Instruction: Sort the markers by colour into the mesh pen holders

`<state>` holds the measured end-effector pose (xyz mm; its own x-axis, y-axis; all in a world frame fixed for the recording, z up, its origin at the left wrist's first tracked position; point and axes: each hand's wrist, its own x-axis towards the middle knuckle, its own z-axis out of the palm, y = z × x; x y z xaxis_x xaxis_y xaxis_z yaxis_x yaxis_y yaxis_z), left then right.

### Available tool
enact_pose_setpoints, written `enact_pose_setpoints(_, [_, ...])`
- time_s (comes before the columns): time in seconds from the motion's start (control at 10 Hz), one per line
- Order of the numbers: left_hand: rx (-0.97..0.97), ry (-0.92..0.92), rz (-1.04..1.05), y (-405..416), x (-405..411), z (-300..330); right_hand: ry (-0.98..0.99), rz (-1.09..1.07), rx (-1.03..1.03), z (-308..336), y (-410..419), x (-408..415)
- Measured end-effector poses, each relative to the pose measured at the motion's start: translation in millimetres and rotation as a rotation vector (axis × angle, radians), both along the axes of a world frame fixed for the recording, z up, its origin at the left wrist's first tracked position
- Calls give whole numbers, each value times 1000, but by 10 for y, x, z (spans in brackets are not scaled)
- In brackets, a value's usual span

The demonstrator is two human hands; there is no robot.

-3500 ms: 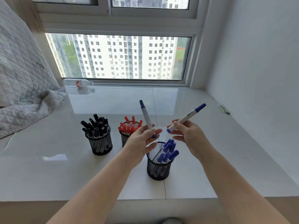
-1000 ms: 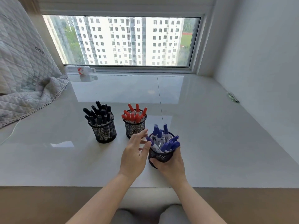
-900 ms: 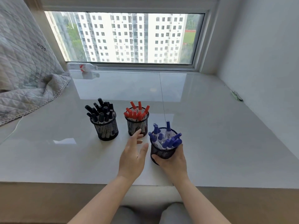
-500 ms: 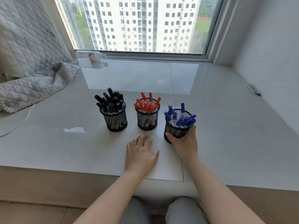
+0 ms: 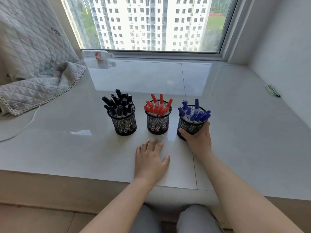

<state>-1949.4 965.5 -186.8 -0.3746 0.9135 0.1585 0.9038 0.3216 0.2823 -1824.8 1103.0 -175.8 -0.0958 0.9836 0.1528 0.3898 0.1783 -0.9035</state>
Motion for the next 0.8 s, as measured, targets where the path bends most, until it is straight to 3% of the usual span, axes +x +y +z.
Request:
enact_pose_setpoints(0.5, [58, -75, 23, 5, 1, 32, -40, 0, -112, 31, 120, 2])
enact_pose_setpoints(0.6, [165, -251, 4, -50, 18, 105, -1, 1, -182, 56, -61, 102])
enact_pose_setpoints(0.7, [384, -549, 49, -316, -6, 192, 79, -80, -189, 143, -349, 321])
enact_pose_setpoints(0.8, [543, -509, -86, -946, 49, 14, 188, -195, -98, 279, -726, 650])
